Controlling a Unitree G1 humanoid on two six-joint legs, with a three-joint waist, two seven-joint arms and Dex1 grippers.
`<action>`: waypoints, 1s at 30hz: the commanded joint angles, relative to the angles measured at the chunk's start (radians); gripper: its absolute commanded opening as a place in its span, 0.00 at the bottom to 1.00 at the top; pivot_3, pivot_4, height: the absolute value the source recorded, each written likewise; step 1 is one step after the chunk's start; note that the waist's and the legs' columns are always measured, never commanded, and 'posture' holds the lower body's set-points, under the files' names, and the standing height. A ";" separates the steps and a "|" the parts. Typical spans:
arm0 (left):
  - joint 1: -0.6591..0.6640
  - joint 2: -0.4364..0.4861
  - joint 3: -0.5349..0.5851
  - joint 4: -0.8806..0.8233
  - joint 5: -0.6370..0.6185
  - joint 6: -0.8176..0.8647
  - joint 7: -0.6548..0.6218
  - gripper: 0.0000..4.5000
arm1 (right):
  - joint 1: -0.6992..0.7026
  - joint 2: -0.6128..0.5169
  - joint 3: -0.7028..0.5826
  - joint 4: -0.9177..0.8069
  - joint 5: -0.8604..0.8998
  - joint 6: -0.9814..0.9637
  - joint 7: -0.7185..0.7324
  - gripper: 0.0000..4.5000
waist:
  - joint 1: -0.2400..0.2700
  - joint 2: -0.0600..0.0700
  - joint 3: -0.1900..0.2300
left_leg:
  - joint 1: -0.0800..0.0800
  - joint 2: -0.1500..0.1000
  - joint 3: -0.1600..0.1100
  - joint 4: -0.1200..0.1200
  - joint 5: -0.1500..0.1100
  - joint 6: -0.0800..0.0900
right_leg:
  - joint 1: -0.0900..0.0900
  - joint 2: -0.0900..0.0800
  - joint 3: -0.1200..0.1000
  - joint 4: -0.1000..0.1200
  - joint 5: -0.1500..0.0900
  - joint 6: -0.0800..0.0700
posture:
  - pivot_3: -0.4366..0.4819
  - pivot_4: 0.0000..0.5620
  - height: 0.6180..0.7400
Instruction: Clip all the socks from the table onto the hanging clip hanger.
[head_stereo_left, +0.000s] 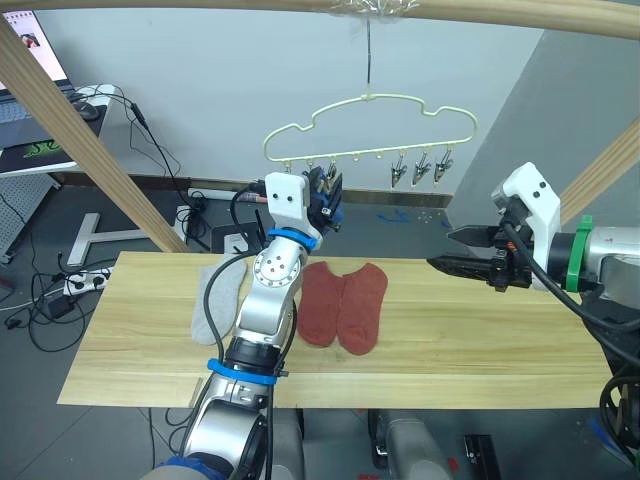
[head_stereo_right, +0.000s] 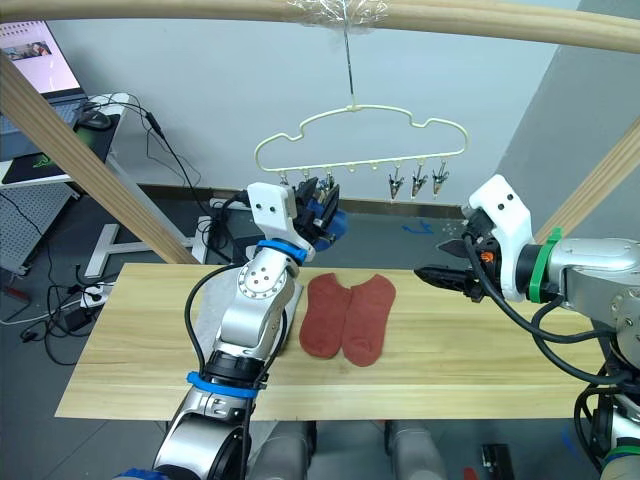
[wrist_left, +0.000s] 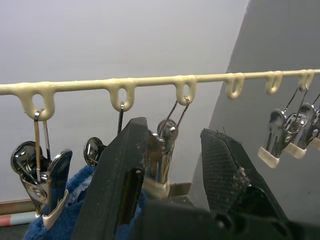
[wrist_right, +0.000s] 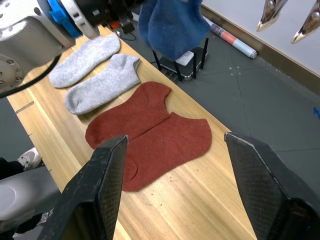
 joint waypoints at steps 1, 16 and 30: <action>-0.016 -0.010 -0.004 -0.022 0.009 -0.009 0.008 0.44 | -0.013 -0.010 -0.040 -0.040 0.030 0.010 -0.015 0.71 | -0.002 0.000 0.000 | 0.000 0.000 0.000 0.000 0.000 0.000 | 0.000 0.000 0.000 0.000 0.000 0.000 | 0.43 0.37 1.00; -0.049 -0.032 -0.005 0.043 0.029 -0.019 0.032 0.44 | -0.009 -0.007 -0.053 -0.045 0.072 0.028 -0.063 0.71 | -0.013 0.000 0.000 | 0.000 0.000 0.000 0.000 0.000 0.000 | 0.000 0.000 0.000 0.000 0.000 0.000 | 0.40 0.38 1.00; -0.108 -0.054 0.009 0.114 0.026 -0.043 0.050 0.44 | 0.018 -0.015 -0.091 -0.060 0.117 0.049 -0.102 0.71 | -0.022 0.000 0.000 | 0.000 0.000 0.000 0.000 0.000 0.000 | 0.000 0.000 0.000 0.000 0.000 0.000 | 0.37 0.40 1.00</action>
